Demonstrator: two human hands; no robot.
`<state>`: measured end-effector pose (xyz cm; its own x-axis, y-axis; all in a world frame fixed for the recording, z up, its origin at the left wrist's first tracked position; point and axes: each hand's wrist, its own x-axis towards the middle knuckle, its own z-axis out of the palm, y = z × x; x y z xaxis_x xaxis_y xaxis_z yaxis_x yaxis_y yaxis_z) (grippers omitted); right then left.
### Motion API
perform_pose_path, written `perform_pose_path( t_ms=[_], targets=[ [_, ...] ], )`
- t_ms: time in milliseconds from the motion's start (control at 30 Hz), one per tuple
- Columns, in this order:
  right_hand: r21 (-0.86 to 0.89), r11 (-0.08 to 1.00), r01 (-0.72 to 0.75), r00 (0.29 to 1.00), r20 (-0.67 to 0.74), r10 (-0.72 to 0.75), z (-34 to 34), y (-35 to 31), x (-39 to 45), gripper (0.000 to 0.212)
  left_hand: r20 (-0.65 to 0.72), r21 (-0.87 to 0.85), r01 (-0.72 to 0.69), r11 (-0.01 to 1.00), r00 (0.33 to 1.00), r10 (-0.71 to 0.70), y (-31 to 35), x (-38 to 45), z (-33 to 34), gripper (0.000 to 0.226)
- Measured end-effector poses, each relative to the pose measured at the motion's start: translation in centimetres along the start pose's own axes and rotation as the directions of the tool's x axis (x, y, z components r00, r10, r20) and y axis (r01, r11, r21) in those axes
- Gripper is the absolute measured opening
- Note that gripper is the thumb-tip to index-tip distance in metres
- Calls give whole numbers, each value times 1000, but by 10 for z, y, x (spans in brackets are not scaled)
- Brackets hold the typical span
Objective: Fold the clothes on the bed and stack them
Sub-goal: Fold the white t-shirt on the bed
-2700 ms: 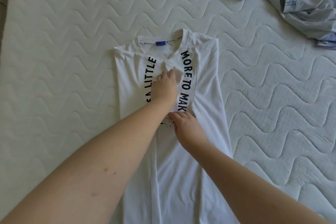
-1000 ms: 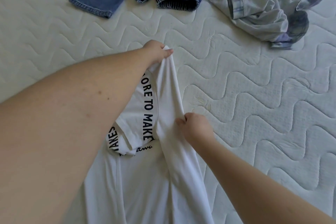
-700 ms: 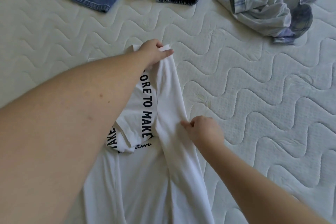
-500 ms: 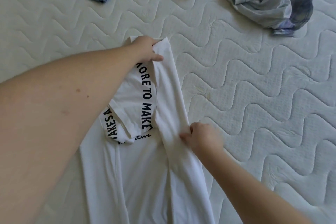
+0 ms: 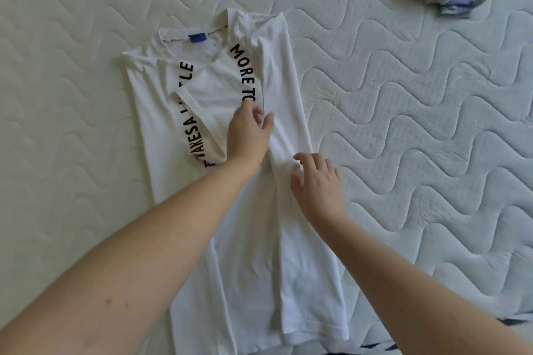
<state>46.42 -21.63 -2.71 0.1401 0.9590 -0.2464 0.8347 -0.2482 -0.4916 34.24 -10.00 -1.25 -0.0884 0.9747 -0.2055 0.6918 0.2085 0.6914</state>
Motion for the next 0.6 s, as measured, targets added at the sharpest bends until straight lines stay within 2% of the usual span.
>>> perform_pose_path(
  t_ms=[67, 100, 200, 300, 467, 600],
  targets=[
    [-18, 1000, 11, 1000, -24, -11, 4, 0, -20, 36, -37, -30, 123, 992, 992, -124, -12, -40, 7, 28],
    [-4, 1000, 7, 999, -38, -7, 6, 1, -31, 35, -13, -34, 191, 981, 982, -191, -17, -57, 10, 33],
    [32, 999, -21, 999, -42, 23, 10, 8, -65, 34, 195, -8, 336, 942, 924, -328, -28, -94, 19, 39],
    [21, 999, -48, 999, 26, 48, 10, 19, -98, 37, 309, 15, 329, 944, 896, -317, -31, -120, 24, 23],
    [96, 986, -134, 991, 36, 131, 5, 24, -140, 45, 404, 73, 301, 951, 863, -304, -44, -166, 21, 29],
    [110, 979, -170, 984, 74, 163, 10, 29, -171, 47, 451, 69, 331, 941, 831, -325, -71, -213, 23, 22]
  ],
)
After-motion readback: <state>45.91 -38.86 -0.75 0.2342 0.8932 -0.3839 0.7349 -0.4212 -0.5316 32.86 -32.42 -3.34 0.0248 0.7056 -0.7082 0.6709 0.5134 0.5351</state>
